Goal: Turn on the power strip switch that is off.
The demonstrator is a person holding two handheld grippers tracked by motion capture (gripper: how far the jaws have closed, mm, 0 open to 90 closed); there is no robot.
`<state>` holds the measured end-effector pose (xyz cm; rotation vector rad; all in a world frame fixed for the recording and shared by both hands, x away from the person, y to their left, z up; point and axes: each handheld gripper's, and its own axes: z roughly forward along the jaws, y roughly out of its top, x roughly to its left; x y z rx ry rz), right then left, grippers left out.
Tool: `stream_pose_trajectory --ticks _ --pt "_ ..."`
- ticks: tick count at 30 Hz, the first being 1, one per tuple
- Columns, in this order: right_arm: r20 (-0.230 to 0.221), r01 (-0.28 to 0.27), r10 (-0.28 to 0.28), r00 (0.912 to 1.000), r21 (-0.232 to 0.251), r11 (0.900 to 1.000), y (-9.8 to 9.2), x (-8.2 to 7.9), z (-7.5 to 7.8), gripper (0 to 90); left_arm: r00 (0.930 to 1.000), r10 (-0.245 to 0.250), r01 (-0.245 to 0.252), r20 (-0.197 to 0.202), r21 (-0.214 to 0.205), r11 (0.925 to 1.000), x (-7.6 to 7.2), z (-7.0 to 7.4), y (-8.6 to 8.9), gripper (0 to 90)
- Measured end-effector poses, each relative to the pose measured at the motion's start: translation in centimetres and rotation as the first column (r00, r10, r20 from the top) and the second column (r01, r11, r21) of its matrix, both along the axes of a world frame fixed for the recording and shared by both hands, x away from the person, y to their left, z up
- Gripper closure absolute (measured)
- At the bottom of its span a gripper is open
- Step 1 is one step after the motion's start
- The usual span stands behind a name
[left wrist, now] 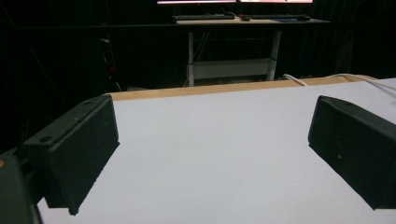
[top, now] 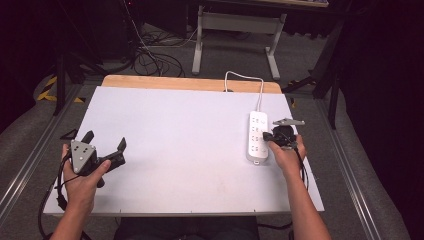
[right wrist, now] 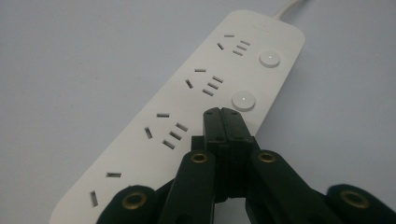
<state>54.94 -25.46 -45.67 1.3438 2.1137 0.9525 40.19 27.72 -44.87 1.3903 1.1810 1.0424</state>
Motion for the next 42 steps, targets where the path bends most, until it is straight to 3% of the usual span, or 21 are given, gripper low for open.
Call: stream_pose_trajectory --ticks 6,9,13,23,31,42 --pt "0.001 -0.001 0.001 1.0 0.026 0.9997 0.1 -0.2 -0.3 90.0 1.0 -0.002 0.002 0.0 0.0 1.0 0.0 0.0 0.0 2.4" --pt "0.015 0.002 -0.002 0.9999 -0.01 0.9999 0.6 -0.3 -0.2 90.0 1.0 -0.002 0.002 0.0 0.002 1.0 -0.1 0.0 0.0 2.5" --pt "0.015 -0.006 0.006 0.9999 -0.013 0.9999 0.7 -0.4 -0.2 90.0 1.0 0.004 -0.004 0.002 -0.002 1.0 -0.1 0.0 0.1 2.8" --pt "0.008 0.008 -0.009 0.9999 0.043 0.9991 0.2 -0.7 -0.5 90.0 1.0 0.007 -0.007 0.006 -0.007 1.0 -0.2 0.1 0.1 2.9" --pt "0.012 -0.001 0.0 0.9999 0.052 0.9987 0.2 -1.1 -0.7 90.0 0.9999 0.013 -0.013 0.004 -0.008 0.9999 -0.2 0.1 0.3 3.0" --pt "0.006 0.052 -0.053 0.9986 0.09 0.9945 -0.3 -0.6 -0.9 90.0 0.9999 0.016 -0.015 0.003 -0.01 0.9998 -0.3 0.1 0.4 3.0"
